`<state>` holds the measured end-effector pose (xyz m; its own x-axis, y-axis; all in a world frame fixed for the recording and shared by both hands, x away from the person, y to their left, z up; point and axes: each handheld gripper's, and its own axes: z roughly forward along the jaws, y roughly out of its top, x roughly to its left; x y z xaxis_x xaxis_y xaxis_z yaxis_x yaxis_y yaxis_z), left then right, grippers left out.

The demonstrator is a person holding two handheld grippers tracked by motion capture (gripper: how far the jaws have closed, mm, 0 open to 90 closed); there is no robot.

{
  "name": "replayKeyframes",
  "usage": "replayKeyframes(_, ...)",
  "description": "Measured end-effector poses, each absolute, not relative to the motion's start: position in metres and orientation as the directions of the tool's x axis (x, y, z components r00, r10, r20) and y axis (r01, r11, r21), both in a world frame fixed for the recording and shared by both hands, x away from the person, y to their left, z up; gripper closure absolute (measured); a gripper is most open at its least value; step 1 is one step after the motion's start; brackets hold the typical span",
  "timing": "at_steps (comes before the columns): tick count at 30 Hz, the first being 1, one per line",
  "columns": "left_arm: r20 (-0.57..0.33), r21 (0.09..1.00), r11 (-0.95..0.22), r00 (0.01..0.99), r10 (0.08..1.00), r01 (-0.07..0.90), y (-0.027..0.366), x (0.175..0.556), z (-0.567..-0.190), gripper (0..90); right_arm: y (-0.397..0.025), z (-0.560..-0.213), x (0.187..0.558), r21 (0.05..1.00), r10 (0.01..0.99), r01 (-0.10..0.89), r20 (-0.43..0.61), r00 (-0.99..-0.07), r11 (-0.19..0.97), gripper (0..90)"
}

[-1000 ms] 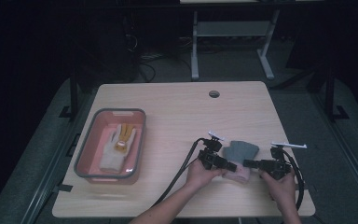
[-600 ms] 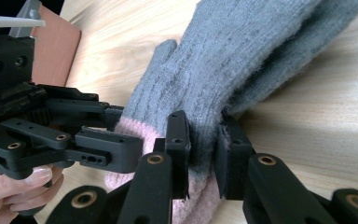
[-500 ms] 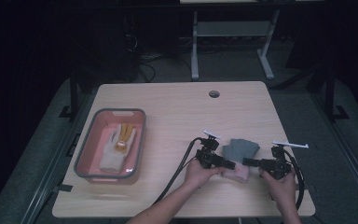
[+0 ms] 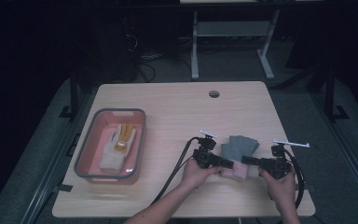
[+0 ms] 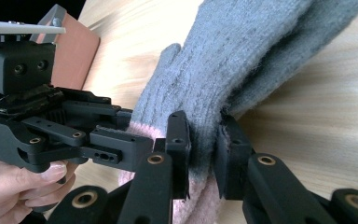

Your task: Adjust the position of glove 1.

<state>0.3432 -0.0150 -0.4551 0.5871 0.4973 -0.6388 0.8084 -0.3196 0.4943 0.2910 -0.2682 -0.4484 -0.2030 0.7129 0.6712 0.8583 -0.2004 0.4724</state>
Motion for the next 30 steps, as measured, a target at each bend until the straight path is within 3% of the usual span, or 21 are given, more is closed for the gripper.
replayKeyframes(30, -0.597, 0.576, -0.261, 0.617, 0.513, 0.775, 0.05, 0.338, -0.409, 62.5, -0.213, -0.406, 0.308, 0.543, 0.695, 0.833, 0.638, -0.33, -0.103, 77.4)
